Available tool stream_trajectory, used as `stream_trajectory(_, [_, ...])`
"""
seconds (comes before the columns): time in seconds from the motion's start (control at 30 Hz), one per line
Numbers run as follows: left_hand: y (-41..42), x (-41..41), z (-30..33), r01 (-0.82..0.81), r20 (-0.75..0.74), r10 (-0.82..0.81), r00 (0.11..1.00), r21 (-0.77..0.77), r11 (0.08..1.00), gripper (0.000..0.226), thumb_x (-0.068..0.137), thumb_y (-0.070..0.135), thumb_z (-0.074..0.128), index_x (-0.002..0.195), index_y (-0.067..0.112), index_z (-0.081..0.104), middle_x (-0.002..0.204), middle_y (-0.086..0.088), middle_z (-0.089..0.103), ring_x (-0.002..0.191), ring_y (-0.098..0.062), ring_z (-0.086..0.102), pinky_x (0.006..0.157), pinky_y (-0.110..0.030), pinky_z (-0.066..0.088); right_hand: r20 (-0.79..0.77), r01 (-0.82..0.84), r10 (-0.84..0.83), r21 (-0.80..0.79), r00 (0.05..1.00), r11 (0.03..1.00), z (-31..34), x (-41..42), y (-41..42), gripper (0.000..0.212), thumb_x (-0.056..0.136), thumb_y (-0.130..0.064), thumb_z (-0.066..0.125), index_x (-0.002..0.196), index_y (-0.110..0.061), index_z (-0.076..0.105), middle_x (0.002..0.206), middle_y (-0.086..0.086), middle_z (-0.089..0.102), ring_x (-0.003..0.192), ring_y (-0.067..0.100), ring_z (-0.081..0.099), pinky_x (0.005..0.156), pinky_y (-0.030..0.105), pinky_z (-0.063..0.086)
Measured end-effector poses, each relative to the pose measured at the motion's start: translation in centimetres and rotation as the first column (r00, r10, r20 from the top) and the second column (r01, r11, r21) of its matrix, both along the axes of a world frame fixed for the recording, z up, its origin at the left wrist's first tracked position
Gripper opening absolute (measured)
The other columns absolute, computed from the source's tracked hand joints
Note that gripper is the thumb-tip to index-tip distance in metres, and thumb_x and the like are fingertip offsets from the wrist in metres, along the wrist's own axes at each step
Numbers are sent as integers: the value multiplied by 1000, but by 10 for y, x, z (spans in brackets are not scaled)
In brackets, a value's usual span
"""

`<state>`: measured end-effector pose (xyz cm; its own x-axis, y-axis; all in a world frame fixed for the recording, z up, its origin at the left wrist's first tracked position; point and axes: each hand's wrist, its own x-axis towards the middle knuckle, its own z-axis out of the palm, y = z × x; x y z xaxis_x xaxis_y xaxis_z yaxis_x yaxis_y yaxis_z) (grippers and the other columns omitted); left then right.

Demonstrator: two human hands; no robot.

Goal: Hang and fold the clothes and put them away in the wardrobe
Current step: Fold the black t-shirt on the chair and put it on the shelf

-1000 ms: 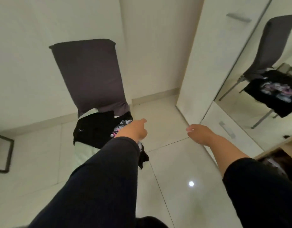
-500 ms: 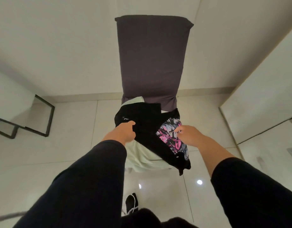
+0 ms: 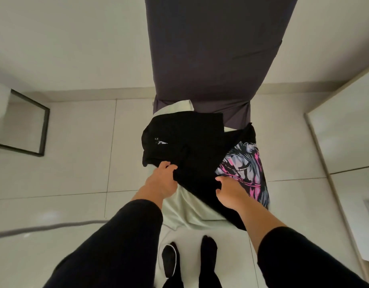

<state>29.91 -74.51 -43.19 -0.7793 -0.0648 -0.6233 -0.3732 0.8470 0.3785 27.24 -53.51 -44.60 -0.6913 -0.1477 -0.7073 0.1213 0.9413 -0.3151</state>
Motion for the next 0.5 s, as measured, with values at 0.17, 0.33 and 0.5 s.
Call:
stream_trajectory(0.17, [-3, -29, -28, -4, -162, -26, 986, -180, 984, 78, 89, 31, 61, 151, 24, 13, 159, 7, -1, 135, -25, 26, 105, -44, 39, -169, 448, -480, -200, 861, 872, -26, -29, -20, 47, 89, -15, 56, 133, -11, 41, 90, 7, 62, 94, 25, 61, 84, 33, 48])
stream_trajectory(0.33, [13, -49, -45, -18, -157, -17, 987, -217, 976, 73, 88, 36, 61, 148, 27, 20, 147, 3, 32, 129, -23, 36, 101, -43, 35, -156, 579, -631, -279, 760, 766, -31, -35, -28, 41, 87, -14, 62, 127, -9, 51, 67, -6, 57, 80, 15, 57, 80, 25, 39])
stream_trajectory(0.5, [11, -39, -42, -50, -246, -40, 968, -348, 936, 26, 98, 31, 41, 122, 27, 51, 119, 4, 52, 113, -20, 42, 89, -36, 34, -45, 490, -542, -367, 839, 790, -24, -27, -37, 25, 87, -13, 61, 65, -13, 48, 56, -1, 48, 54, 13, 46, 55, 25, 37])
